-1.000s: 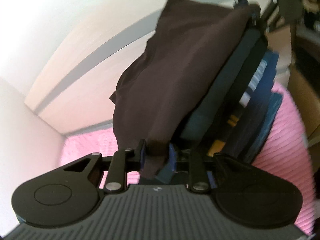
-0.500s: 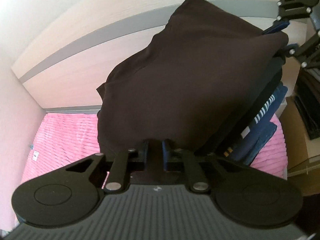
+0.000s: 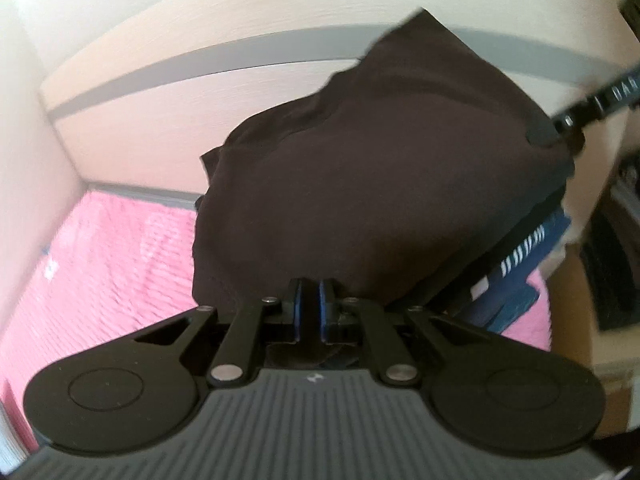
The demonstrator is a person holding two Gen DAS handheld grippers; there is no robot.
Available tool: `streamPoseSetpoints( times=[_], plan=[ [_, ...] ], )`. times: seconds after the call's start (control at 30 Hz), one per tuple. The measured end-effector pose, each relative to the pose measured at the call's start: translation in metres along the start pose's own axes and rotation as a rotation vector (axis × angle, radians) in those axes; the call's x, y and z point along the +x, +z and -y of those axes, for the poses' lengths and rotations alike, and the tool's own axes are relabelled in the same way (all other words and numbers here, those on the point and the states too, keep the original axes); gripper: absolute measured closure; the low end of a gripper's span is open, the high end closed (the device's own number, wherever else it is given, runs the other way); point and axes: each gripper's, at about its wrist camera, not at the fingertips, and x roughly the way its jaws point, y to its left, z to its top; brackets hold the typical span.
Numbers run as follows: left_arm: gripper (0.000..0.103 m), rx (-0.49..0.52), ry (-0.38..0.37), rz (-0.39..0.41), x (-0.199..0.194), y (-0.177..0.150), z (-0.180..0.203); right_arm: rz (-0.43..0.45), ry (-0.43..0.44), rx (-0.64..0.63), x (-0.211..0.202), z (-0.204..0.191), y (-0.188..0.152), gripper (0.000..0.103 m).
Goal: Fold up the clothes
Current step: 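Lower the folded sweater onto the top of the clothes stack with both grippers, then open both grippers and withdraw them from the stack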
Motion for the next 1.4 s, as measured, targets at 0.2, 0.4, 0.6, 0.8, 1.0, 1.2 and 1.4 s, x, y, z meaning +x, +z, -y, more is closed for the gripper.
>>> streamPoseSetpoints(
  times=[0.2,0.4,0.6,0.8,1.0,1.2,1.4],
  plan=[
    [0.063,-0.229,0.063,0.066,-0.035,-0.013,-0.010,0.064,-0.023,-0.068,-0.026,-0.016,-0.002,0.036],
    [0.035,-0.348,0.067,0.013,-0.059,-0.059,0.012,0.127,-0.042,-0.211,-0.048,-0.045,-0.036,0.033],
    [0.008,-0.408,0.048,-0.054,-0.066,-0.093,0.042,0.064,-0.046,-0.301,-0.039,-0.058,-0.087,0.029],
    [0.004,-0.360,0.016,0.003,-0.094,-0.097,0.044,0.055,-0.122,-0.250,-0.065,-0.071,-0.130,0.011],
    [0.004,-0.323,-0.024,0.076,-0.133,-0.117,0.050,0.095,-0.254,-0.178,-0.086,-0.106,-0.164,0.011],
    [0.004,-0.248,-0.043,0.101,-0.181,-0.158,0.055,0.136,-0.327,-0.181,-0.114,-0.154,-0.199,0.011],
    [0.004,-0.348,-0.038,0.089,-0.220,-0.195,0.057,0.102,-0.392,-0.147,-0.135,-0.184,-0.241,0.011]
  ],
)
